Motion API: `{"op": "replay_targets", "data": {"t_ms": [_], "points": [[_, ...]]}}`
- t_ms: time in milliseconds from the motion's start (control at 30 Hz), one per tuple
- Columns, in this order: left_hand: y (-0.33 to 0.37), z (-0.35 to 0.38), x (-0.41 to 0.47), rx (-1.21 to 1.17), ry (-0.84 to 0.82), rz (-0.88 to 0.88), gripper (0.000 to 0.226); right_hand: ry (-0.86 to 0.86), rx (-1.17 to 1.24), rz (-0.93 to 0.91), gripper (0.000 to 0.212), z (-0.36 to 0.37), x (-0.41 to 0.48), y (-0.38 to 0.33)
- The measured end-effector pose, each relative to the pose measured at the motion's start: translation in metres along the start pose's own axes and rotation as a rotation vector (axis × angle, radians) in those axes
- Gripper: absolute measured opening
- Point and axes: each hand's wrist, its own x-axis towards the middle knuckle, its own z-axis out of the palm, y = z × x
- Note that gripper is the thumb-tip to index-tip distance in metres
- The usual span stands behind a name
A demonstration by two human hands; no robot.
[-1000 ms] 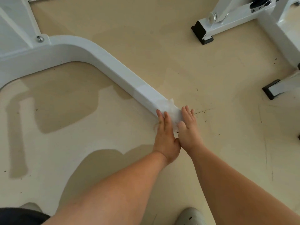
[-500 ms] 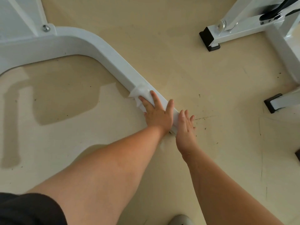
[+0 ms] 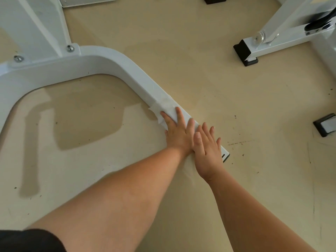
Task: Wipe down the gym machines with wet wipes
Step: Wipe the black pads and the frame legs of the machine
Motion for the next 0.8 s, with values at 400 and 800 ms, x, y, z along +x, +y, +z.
{"op": "replay_targets", "data": {"t_ms": [400, 800], "points": [[-0.021, -0.086, 0.036, 0.148, -0.104, 0.046, 0.066, -0.087, -0.02, -0.075, 0.094, 0.018, 0.034, -0.046], [-0.015, -0.146, 0.071, 0.127, 0.022, -0.075, 0.064, -0.087, -0.18, -0.04, 0.103, 0.038, 0.04, -0.055]]}}
